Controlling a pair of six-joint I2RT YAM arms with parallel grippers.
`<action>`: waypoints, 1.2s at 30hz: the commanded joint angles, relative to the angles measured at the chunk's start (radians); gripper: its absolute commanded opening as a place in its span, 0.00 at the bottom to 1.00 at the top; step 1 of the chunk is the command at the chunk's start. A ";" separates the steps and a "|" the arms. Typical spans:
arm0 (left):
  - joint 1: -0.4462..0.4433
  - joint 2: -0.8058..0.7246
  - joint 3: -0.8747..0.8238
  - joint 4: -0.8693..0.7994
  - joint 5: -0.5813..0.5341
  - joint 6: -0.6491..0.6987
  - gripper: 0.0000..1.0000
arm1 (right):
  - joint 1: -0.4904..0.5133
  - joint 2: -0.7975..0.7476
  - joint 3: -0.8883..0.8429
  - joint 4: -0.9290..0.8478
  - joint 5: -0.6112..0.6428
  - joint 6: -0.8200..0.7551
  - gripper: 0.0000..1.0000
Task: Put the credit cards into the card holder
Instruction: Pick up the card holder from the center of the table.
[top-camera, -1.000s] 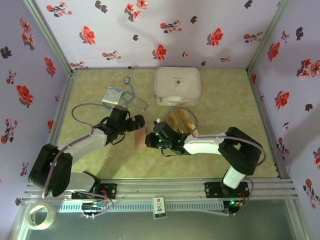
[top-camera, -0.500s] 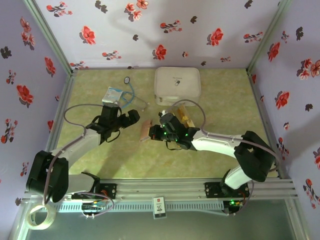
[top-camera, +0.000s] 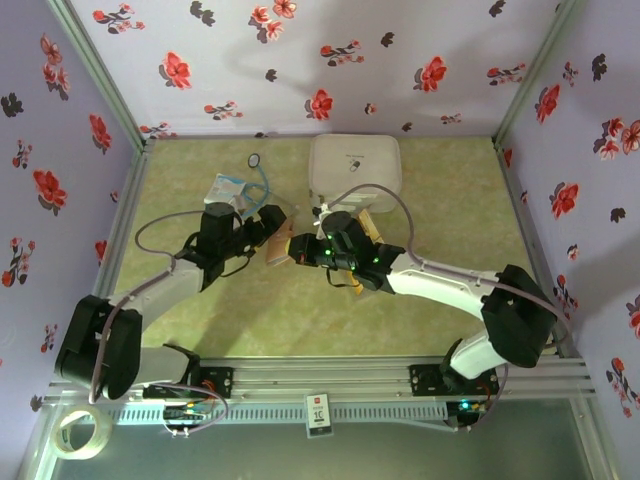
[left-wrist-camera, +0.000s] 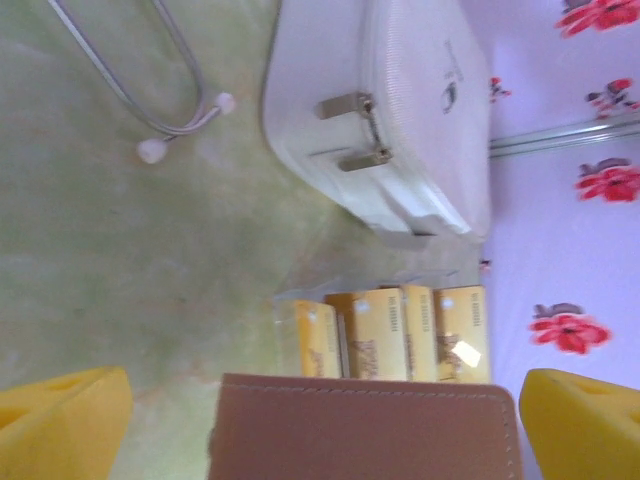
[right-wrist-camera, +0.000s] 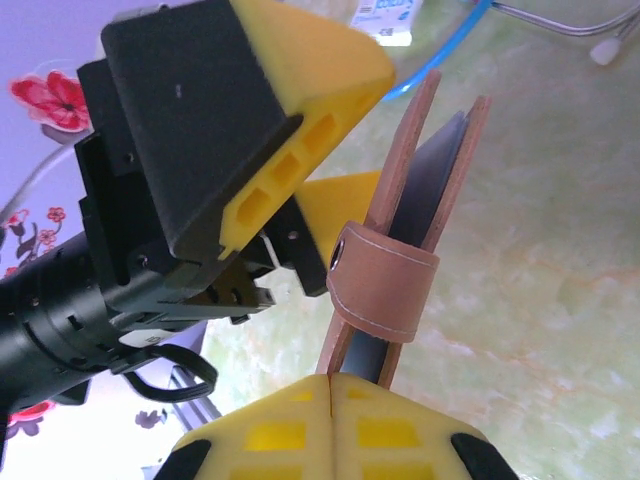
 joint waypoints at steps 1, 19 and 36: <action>0.008 0.022 -0.021 0.144 0.062 -0.095 1.00 | -0.008 0.006 0.024 0.075 -0.030 0.031 0.00; 0.015 -0.016 -0.065 0.298 0.087 -0.122 0.84 | -0.046 0.044 -0.099 0.199 -0.045 0.082 0.00; 0.023 -0.016 -0.097 0.326 0.087 -0.106 0.62 | -0.055 0.054 -0.117 0.212 -0.042 0.084 0.00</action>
